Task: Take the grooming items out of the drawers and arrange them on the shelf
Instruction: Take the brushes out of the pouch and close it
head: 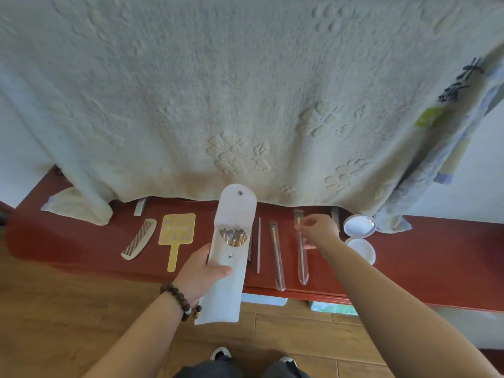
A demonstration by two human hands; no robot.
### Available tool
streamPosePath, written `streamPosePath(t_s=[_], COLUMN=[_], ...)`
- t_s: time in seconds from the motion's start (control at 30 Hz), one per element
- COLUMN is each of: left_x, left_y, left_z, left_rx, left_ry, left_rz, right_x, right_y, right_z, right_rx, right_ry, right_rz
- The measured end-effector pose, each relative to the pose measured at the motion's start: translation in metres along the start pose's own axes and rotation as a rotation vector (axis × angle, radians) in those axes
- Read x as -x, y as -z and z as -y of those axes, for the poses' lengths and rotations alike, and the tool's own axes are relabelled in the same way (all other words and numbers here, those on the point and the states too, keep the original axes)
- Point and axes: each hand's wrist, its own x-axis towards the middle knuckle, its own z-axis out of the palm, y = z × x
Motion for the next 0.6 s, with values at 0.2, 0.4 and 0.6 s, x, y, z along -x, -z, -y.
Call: streamPosePath(t_s=[0.2,0.4,0.6], left_x=[0.0,-0.001,-0.002], left_y=[0.008,0.007,0.0], left_z=[0.007,0.008,-0.005], left_rx=[0.089,0.139,0.168], left_ry=[0.004,0.004,-0.03], left_rz=[-0.005,-0.008,0.06], right_x=[-0.011,-0.016,0.007], right_y=[-0.034,-0.049,-0.034], right_z=[-0.011,-0.014,0.018], right_rx=[0.108,0.195,0.146], right_ry=[-0.08,-0.05,0.232], right_rz=[0.002,-0.085,-0.126])
